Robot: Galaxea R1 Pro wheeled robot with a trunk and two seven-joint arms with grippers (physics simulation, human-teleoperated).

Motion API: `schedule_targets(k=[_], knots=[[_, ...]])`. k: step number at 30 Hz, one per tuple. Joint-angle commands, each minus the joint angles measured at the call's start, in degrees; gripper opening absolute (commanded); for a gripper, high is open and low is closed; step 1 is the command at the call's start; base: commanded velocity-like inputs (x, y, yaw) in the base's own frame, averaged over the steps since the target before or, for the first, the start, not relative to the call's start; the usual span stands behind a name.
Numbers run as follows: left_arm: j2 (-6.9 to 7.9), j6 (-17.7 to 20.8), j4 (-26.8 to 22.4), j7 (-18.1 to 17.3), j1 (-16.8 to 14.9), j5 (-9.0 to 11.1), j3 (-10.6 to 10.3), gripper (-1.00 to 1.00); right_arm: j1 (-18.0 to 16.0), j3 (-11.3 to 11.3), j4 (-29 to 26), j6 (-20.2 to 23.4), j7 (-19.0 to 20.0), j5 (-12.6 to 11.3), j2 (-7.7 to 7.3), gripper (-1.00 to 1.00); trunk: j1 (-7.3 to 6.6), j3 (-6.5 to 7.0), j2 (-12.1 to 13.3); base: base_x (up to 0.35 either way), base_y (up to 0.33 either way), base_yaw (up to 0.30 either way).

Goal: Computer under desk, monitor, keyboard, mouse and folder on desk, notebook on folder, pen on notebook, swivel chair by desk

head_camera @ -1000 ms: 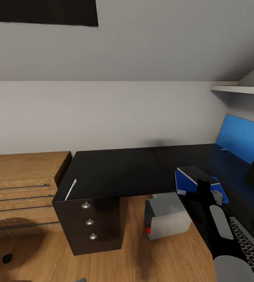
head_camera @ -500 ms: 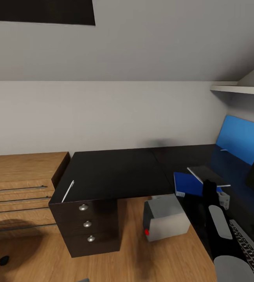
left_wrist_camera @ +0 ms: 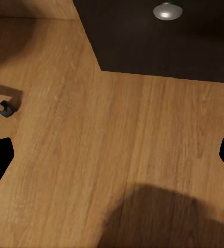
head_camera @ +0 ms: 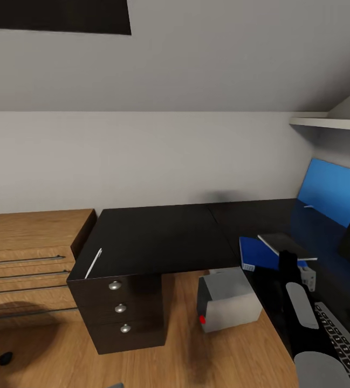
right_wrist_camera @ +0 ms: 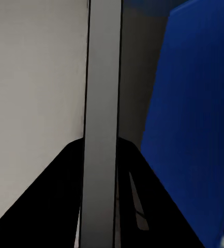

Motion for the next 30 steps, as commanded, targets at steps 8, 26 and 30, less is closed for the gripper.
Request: schedule_targets(k=[8, 26, 30], knots=[[0.07, -0.4, 0.0, 0.4, -0.1, 0.6, -0.4, 1.00, 0.0, 0.1, -0.1, 0.1, -3.3, -0.5, -0.02, -1.00, 0.00, -0.06, 0.0, 0.000, 0.000, 0.000], [0.16, -0.5, 0.0, 0.4, -0.1, 0.6, -0.4, 1.00, 0.0, 0.2, -0.1, 0.2, -4.3, -0.5, -0.05, -1.00, 0.00, -0.06, 0.0, 0.071, 0.000, 0.000], [0.13, -0.6, 0.0, 0.4, -0.1, 0.6, -0.4, 1.00, 0.0, 0.3, -0.1, 0.2, -4.5, -0.5, -0.05, -1.00, 0.00, -0.06, 0.0, 0.058, 0.000, 0.000]])
